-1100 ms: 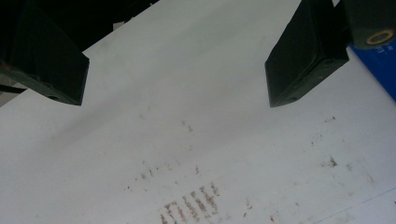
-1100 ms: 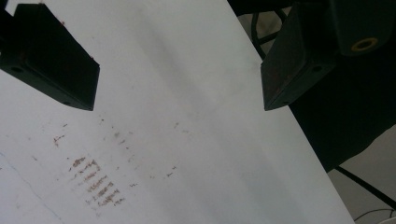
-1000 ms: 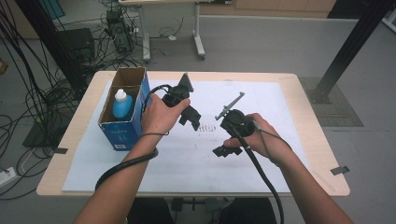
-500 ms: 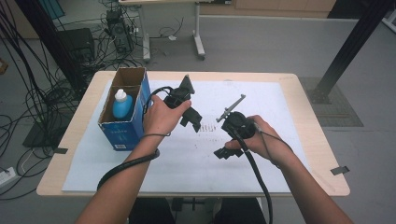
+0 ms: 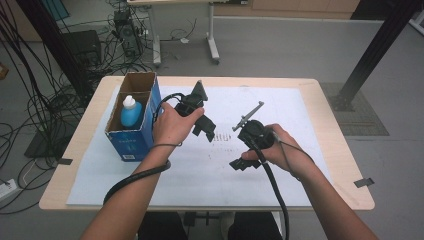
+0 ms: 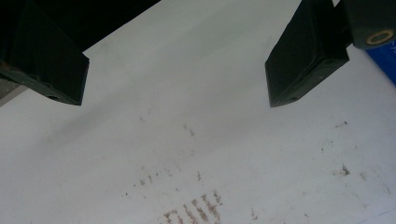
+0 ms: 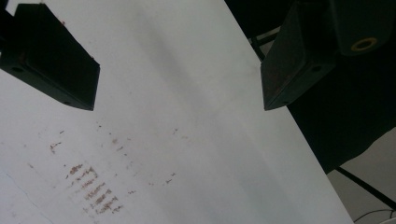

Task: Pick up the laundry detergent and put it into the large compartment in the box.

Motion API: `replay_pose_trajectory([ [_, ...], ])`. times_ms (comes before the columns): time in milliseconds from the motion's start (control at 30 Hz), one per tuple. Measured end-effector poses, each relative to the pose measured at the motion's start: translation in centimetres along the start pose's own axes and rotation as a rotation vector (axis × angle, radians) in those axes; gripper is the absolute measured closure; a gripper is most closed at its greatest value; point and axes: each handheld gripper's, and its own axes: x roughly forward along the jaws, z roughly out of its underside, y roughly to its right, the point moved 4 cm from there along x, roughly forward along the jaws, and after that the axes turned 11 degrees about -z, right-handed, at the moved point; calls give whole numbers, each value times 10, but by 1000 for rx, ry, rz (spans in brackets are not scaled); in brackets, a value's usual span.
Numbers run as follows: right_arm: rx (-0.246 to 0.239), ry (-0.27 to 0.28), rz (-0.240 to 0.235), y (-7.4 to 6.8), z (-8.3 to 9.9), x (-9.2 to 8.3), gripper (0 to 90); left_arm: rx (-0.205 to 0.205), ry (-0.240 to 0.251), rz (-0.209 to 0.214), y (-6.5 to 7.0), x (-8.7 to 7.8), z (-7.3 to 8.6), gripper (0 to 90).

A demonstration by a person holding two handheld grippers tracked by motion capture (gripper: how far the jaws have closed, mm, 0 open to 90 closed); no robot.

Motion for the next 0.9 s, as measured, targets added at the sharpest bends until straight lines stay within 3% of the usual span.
replay_pose_trajectory([
  [900, 3, -2, 3, -3, 1, -1, 113, 3, 1, 14, 4, 3, 0, 65],
])
